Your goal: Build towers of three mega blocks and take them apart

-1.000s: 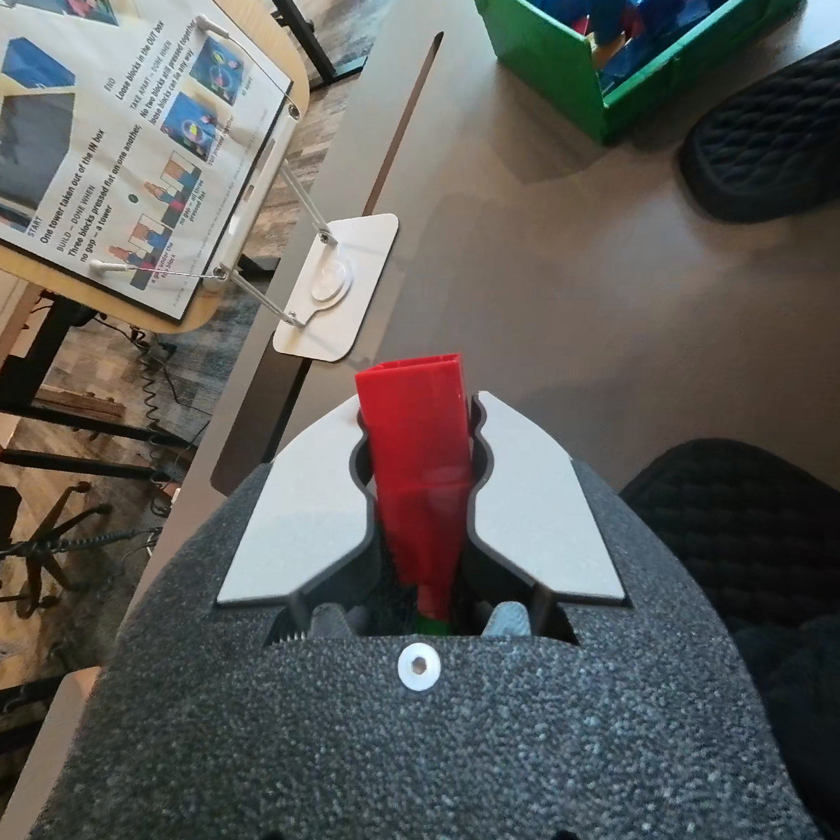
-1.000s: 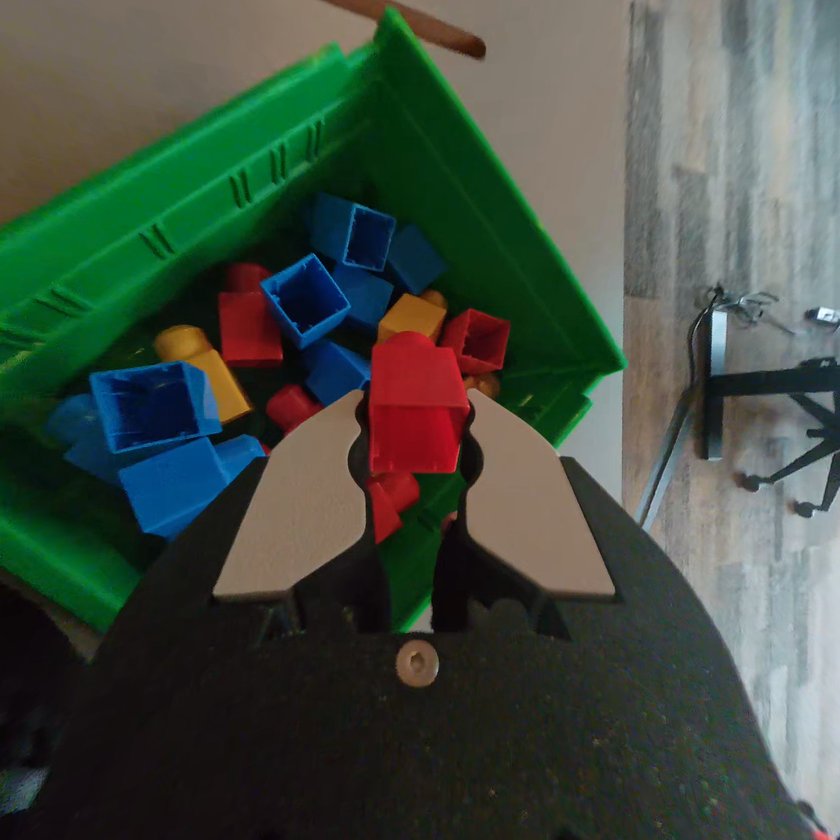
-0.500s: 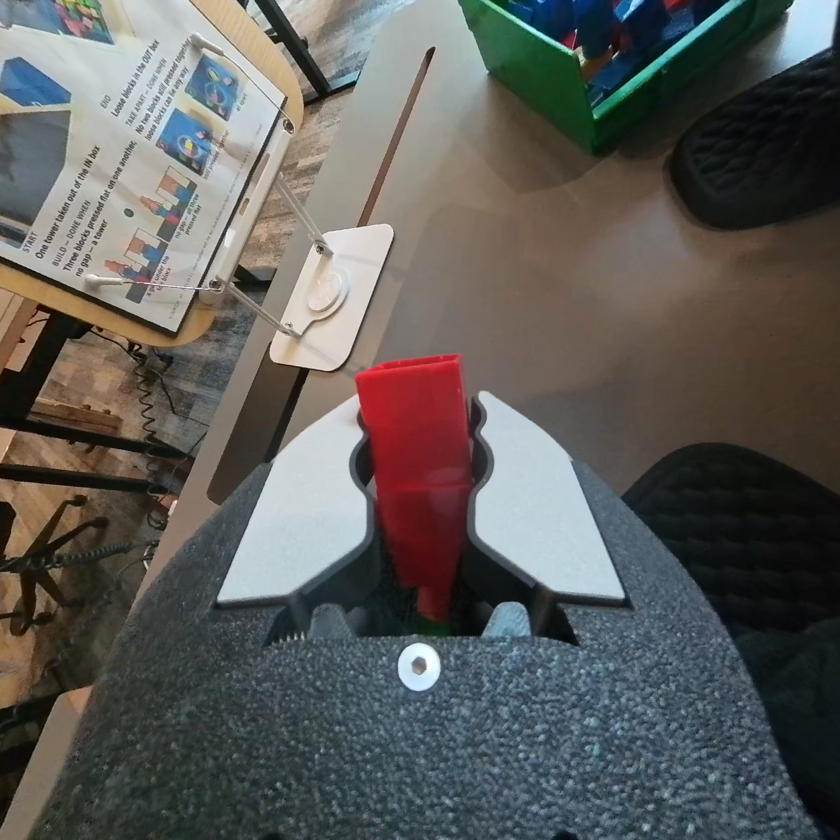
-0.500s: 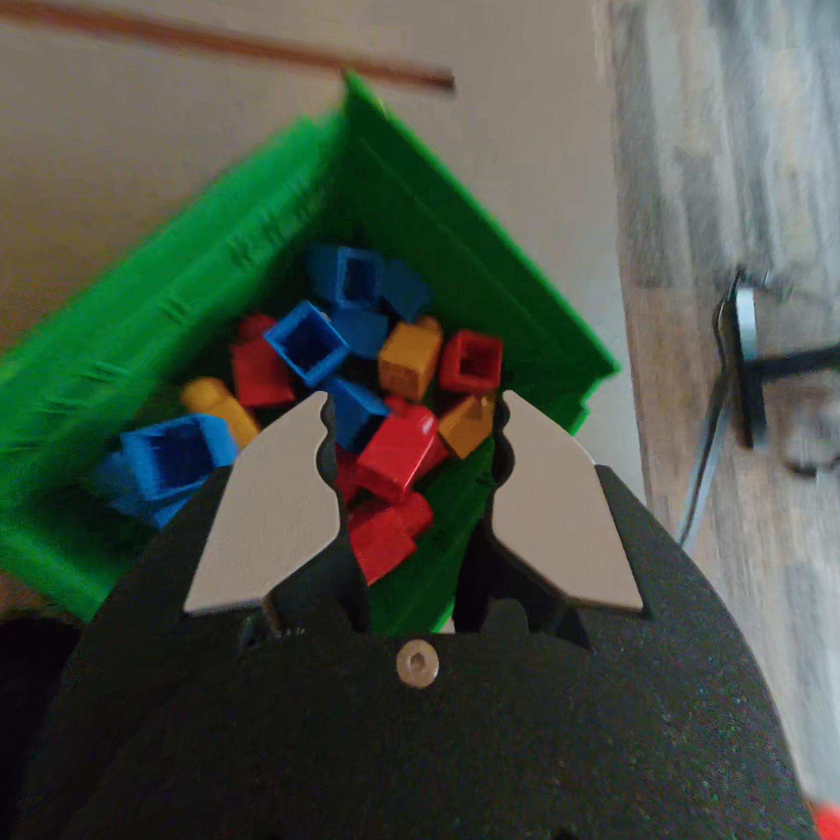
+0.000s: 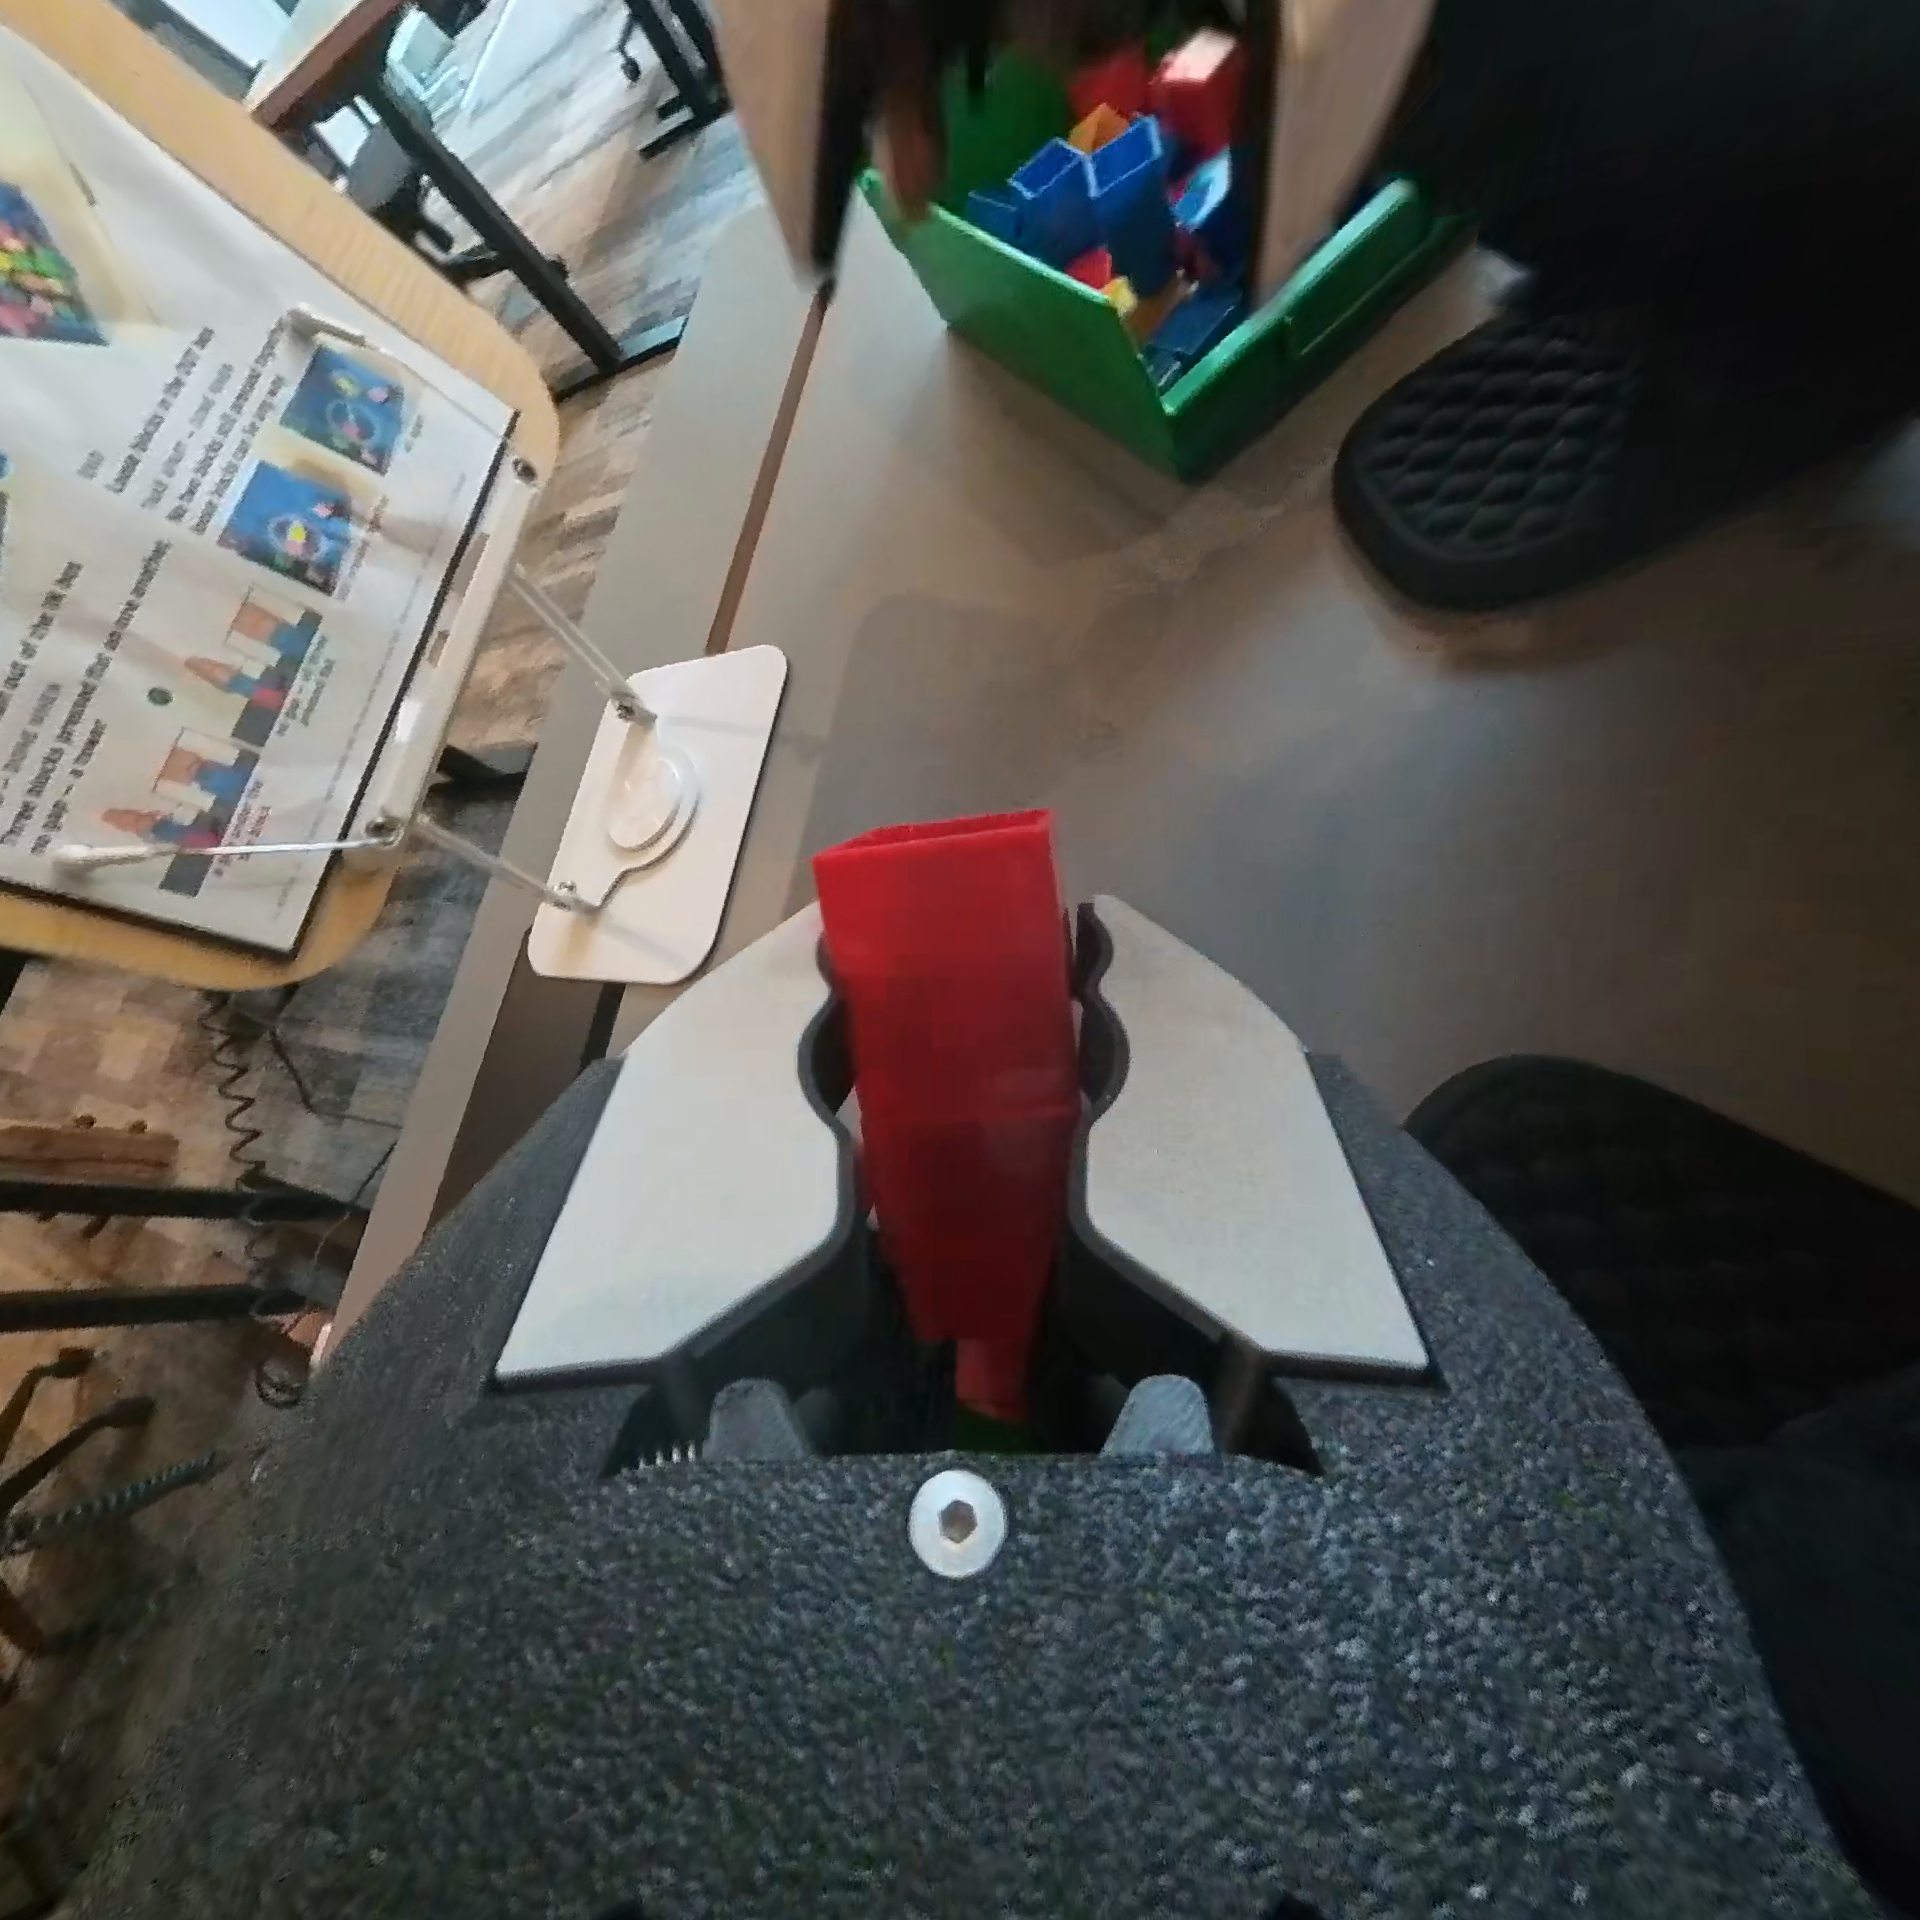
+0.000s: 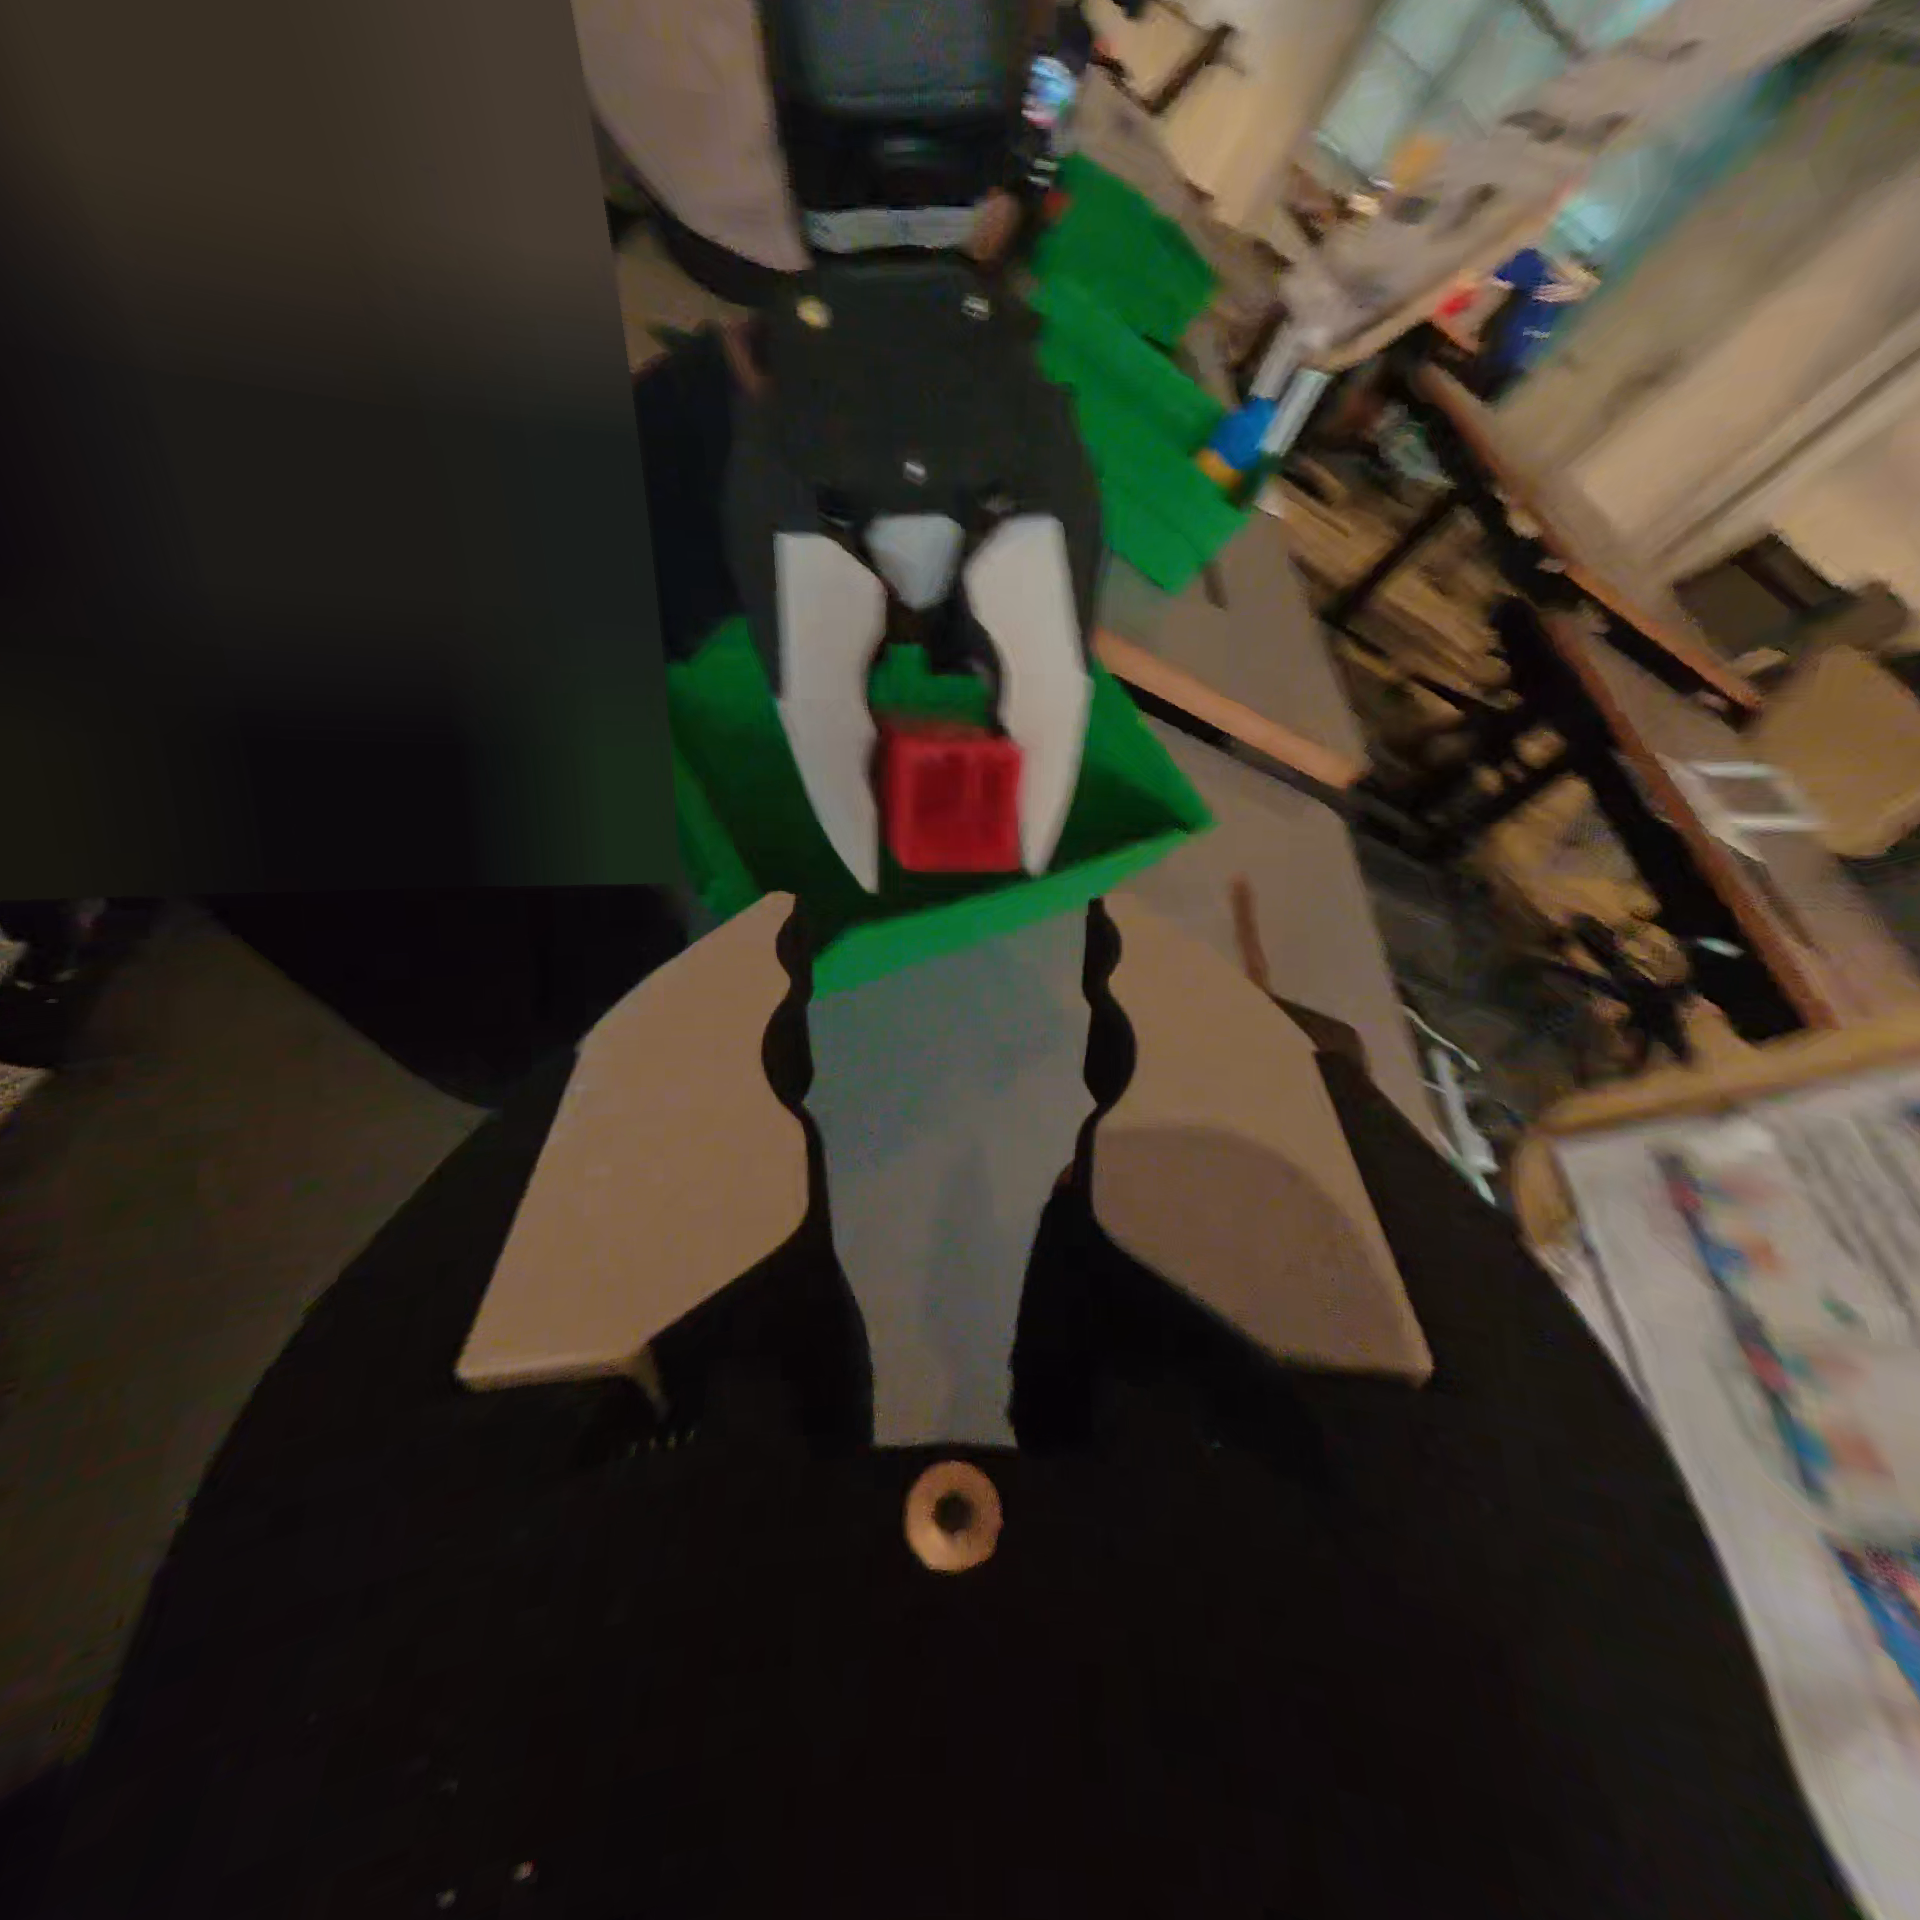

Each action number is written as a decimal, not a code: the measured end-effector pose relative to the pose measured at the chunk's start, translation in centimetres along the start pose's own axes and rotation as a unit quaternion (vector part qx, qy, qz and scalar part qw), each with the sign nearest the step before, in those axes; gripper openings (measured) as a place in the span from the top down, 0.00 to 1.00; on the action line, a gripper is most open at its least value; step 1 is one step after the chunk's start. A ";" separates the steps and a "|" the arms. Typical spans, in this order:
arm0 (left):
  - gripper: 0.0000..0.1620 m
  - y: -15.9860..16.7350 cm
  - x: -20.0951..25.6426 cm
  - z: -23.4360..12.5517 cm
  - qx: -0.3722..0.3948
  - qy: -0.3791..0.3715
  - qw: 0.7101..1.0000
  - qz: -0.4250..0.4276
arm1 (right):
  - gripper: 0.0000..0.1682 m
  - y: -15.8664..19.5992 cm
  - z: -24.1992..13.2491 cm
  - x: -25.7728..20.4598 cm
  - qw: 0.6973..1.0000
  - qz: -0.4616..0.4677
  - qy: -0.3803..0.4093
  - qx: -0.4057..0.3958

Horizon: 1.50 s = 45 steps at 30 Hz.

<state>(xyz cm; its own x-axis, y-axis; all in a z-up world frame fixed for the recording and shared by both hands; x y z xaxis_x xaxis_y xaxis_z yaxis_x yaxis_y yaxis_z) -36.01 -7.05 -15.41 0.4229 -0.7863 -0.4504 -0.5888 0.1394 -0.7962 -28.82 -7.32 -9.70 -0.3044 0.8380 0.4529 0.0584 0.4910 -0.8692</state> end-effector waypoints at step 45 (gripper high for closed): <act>0.75 1.3 -0.4 -1.3 -0.032 -0.023 0.999 -0.018 | 0.79 3.1 -7.3 3.6 0.986 -0.047 0.133 -0.090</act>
Point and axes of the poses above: each gripper's, where its closed fingertips meet, z out along the fingers, y out of its underside, x = y × z across the jaws, the point moved 1 cm from there along -z, back along the fingers, and after that the axes turned 10 degrees about x, right-handed, at the moved point
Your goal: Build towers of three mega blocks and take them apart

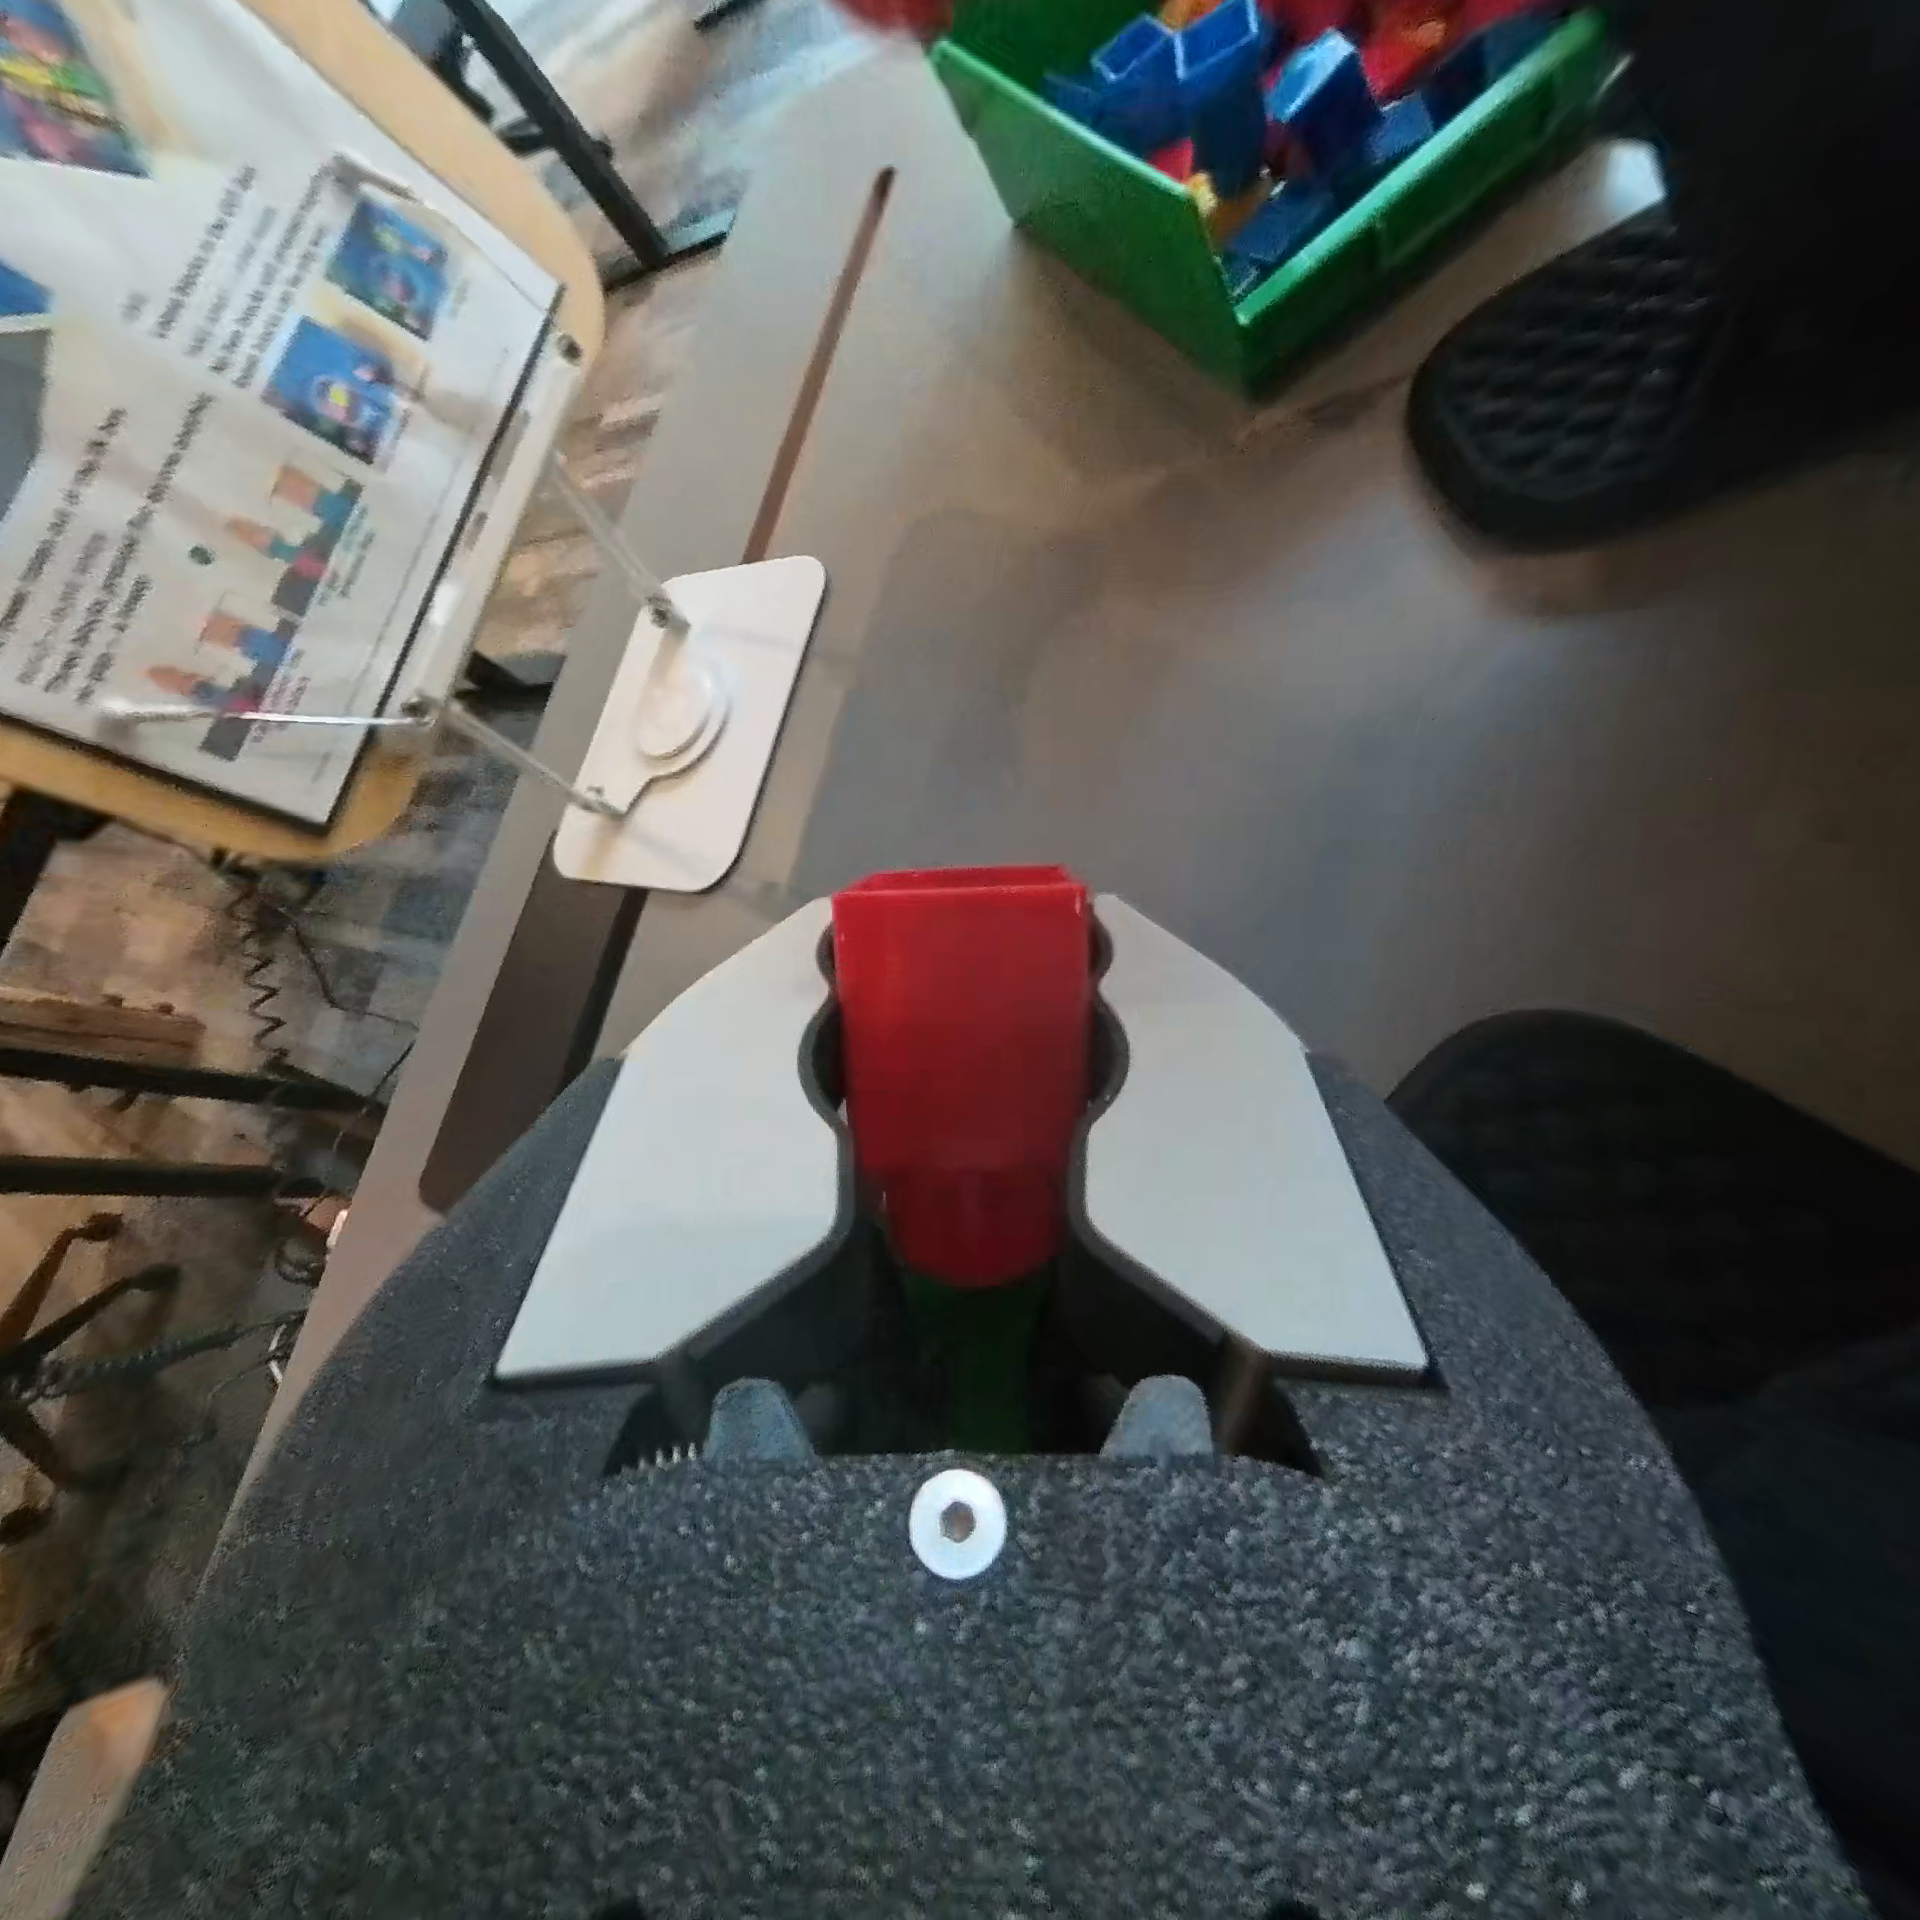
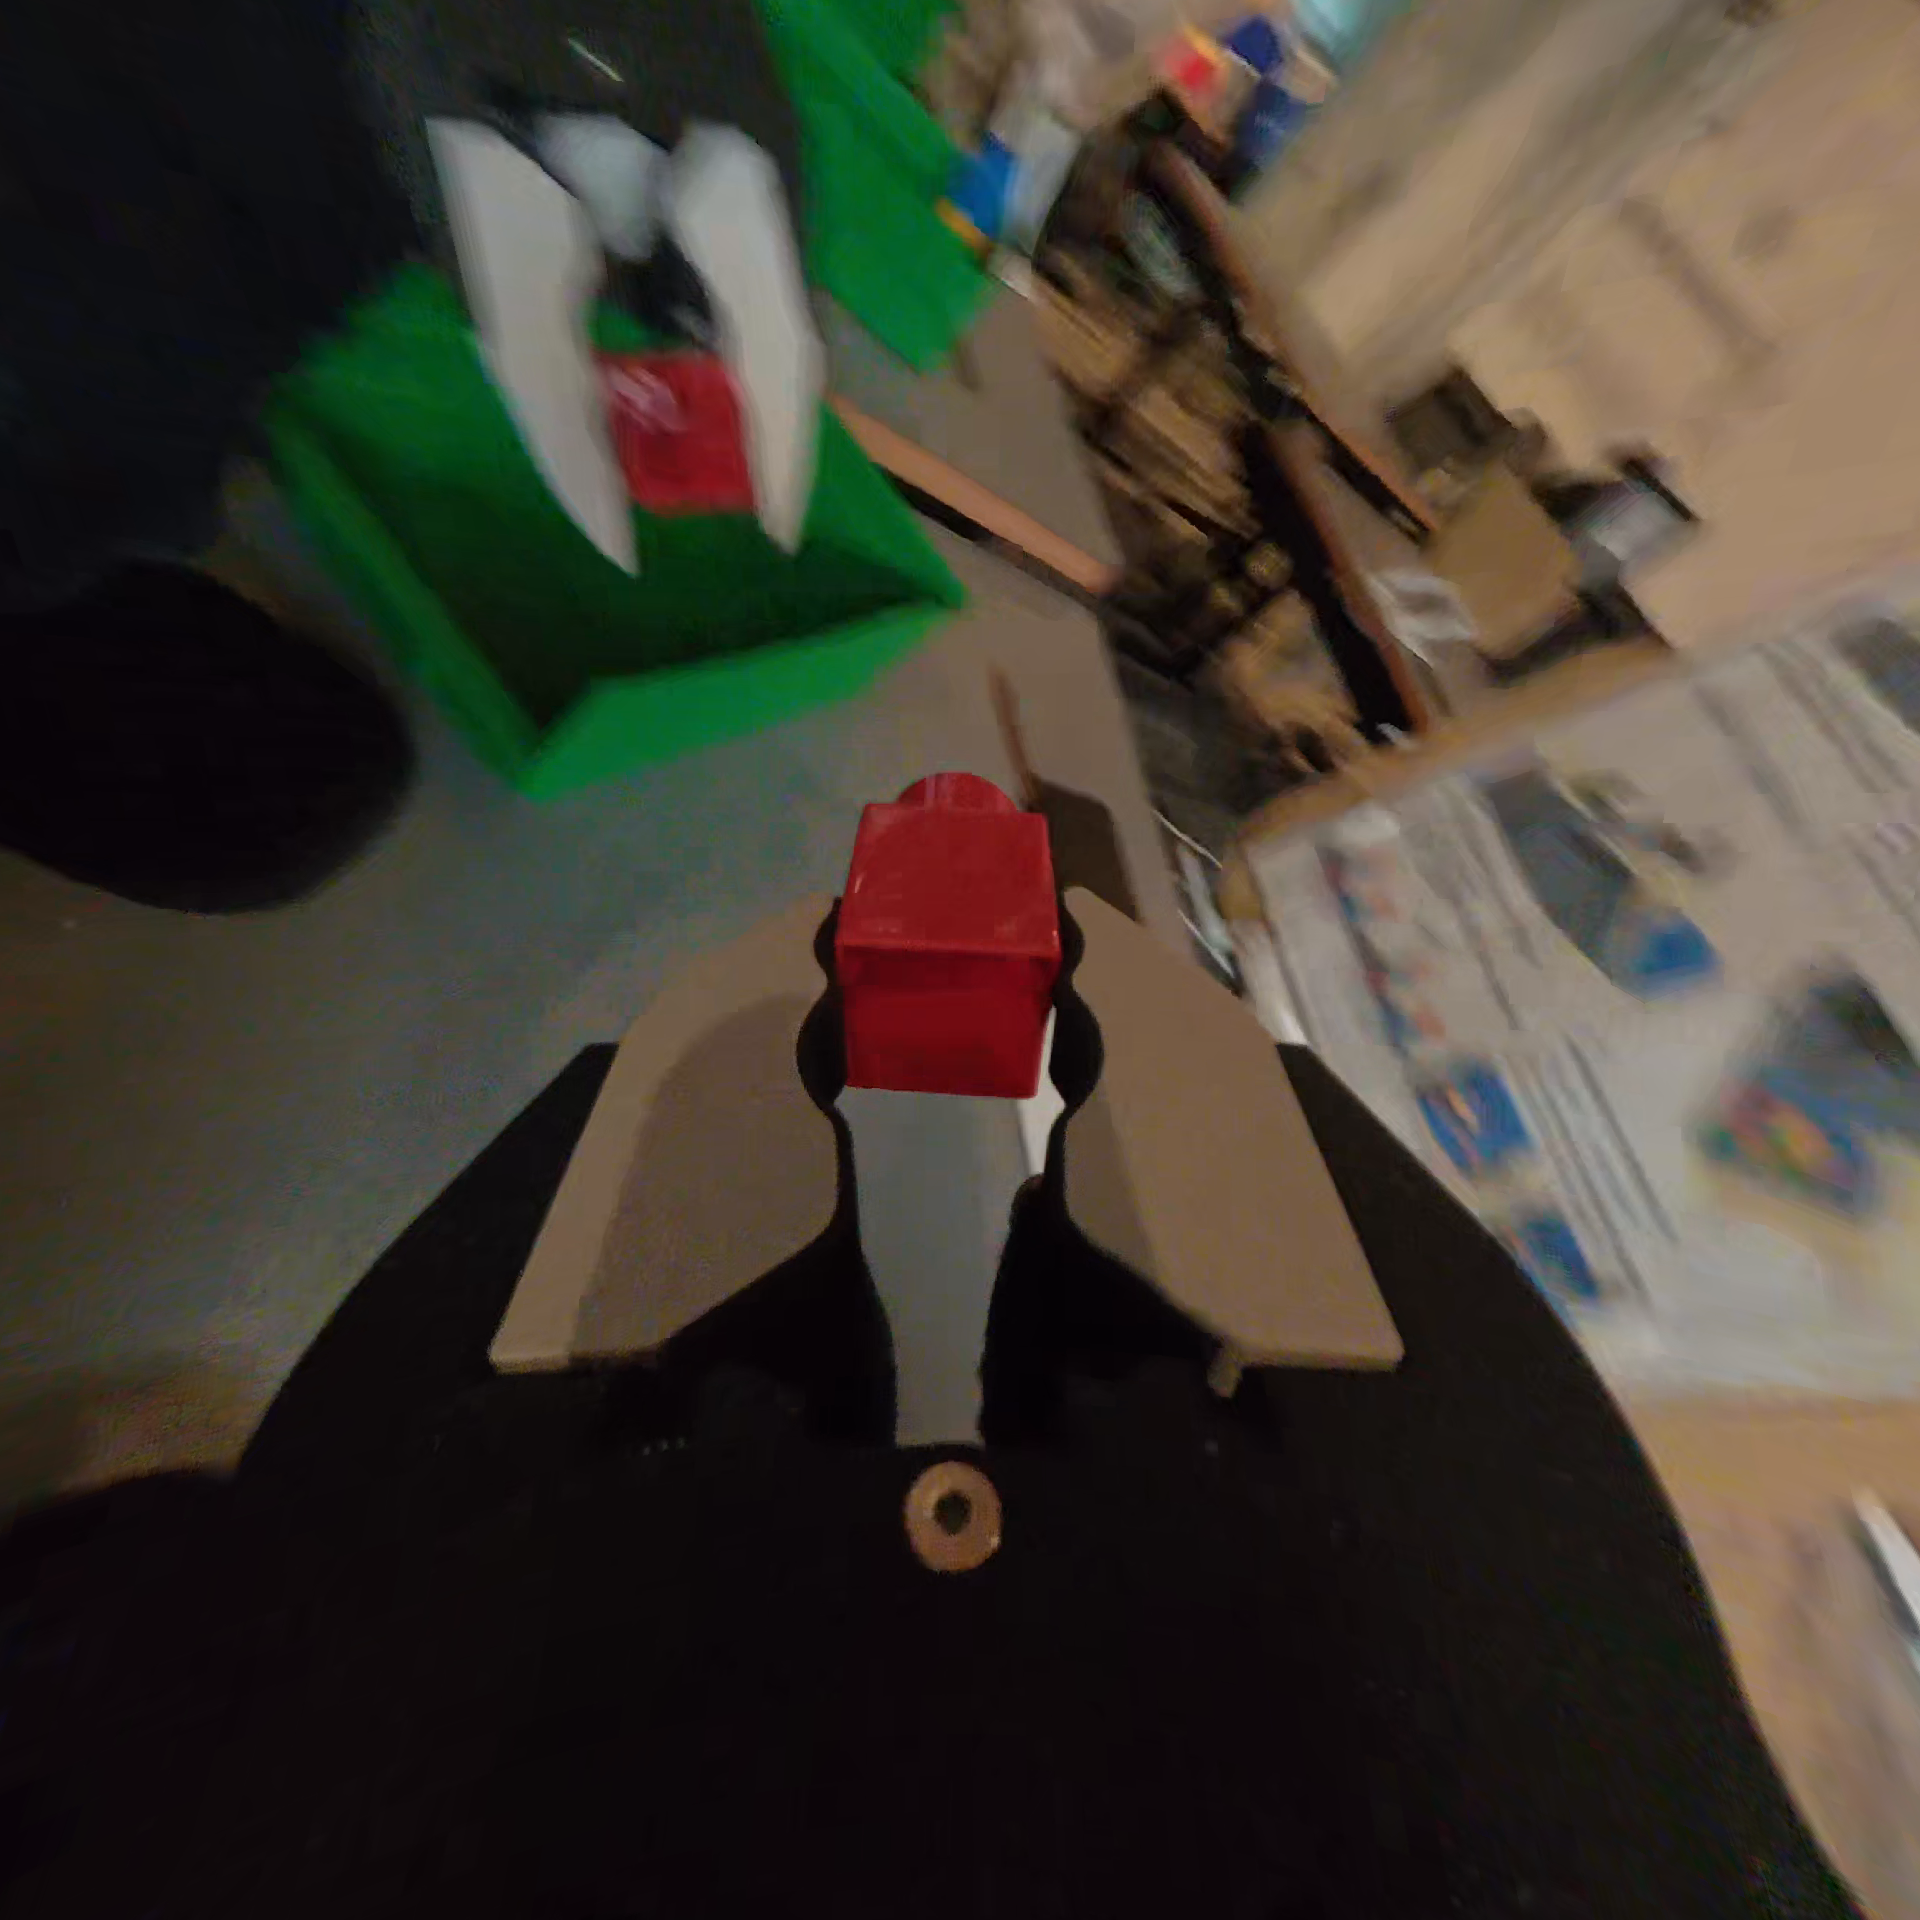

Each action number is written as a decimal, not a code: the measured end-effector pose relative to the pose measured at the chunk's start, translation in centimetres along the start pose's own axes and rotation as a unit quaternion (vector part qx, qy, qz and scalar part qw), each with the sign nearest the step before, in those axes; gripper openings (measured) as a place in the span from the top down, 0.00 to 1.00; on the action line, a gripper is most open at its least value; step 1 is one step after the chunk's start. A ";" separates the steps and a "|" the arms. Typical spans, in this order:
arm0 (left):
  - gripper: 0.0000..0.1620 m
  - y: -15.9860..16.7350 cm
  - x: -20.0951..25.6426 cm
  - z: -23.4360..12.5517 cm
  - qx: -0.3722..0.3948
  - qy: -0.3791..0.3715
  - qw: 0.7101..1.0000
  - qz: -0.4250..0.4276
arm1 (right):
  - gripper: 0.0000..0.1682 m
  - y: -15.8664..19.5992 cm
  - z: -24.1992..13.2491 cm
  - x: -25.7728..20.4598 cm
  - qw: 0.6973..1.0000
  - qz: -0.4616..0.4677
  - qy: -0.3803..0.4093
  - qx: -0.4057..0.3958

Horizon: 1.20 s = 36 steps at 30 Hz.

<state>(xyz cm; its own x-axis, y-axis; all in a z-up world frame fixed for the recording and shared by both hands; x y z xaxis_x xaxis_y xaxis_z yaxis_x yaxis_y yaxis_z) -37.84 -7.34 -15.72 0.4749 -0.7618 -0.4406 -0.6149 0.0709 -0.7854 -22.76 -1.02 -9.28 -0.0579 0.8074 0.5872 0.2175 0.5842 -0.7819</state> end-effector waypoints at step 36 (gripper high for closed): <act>0.75 1.0 -0.4 -0.3 -0.023 -0.020 1.000 0.003 | 0.72 25.1 -18.3 -2.8 0.761 0.466 0.132 -0.432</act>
<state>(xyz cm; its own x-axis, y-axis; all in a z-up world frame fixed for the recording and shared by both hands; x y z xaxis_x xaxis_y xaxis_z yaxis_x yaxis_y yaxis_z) -38.87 -7.15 -16.18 0.4943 -0.7356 -0.4633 -0.6465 0.0453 -0.7616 0.67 9.82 -26.72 0.6868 0.7264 -0.0267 0.6098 -0.5957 -0.5227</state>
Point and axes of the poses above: each gripper's, where its closed fingertips meet, z out along the fingers, y out of its underside, x = y × z across the jaws, the point moved 1 cm from there along -z, back along the fingers, and after that the axes turned 10 degrees about x, right-handed, at the moved point
